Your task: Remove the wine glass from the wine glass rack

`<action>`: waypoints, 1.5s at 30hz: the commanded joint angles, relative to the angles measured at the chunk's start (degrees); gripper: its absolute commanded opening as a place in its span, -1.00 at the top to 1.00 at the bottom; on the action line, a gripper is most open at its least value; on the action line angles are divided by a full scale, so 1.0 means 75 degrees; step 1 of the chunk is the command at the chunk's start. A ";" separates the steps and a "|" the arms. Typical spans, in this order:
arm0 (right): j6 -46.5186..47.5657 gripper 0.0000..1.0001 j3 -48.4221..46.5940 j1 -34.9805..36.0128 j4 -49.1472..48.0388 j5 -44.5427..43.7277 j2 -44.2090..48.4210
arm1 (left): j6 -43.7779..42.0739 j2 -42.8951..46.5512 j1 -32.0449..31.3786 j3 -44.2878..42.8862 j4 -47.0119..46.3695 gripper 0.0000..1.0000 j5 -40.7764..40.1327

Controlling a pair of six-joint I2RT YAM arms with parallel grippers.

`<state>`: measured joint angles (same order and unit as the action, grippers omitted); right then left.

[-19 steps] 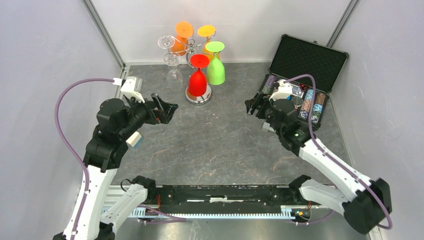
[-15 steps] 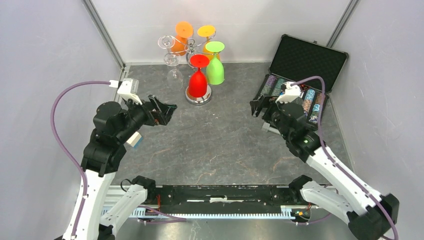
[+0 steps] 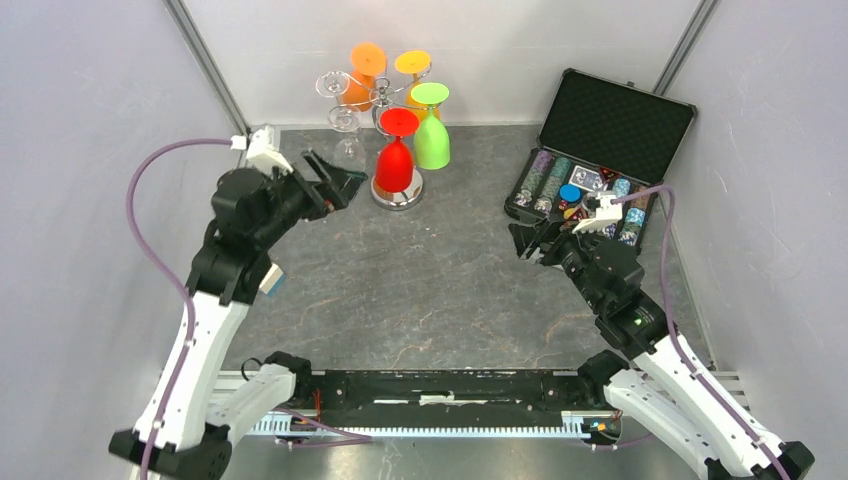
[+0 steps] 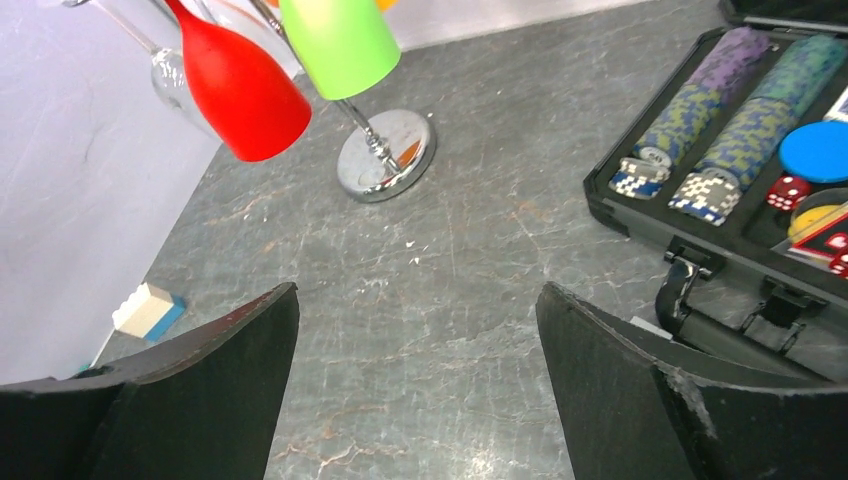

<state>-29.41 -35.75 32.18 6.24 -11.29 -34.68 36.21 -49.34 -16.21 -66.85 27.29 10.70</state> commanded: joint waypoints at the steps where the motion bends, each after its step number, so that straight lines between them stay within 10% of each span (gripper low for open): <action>1: -0.0344 -0.85 -0.0101 -0.0013 -0.0226 0.0450 -0.0074 | 0.0801 -0.1100 0.0099 -0.0894 -0.0581 -1.00 -0.0107; 10: 0.0004 -0.80 0.0003 -0.0005 -0.0123 -0.0240 -0.0408 | 0.0167 -0.2738 0.0455 -0.2043 -0.0696 -0.78 -0.0094; 21: 0.0026 -0.80 -0.0011 -0.0003 -0.0372 -0.0092 -0.0914 | 0.2478 -0.3538 0.0364 -0.1423 -0.3128 -0.60 0.1219; 31: 0.0059 -0.80 0.0248 -0.0013 -0.0401 -0.0196 -0.0688 | 0.3023 -0.3902 -0.0158 -0.1461 -0.3363 0.10 0.0597; 45: 0.0106 -0.80 0.0487 -0.0012 -0.0340 -0.0420 -0.0488 | 0.3450 -0.3755 -0.0241 -0.1519 -0.2553 0.19 -0.0839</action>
<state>-29.52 -32.58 32.18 5.67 -13.17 -38.94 60.69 -78.89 -17.93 -77.38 6.00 11.60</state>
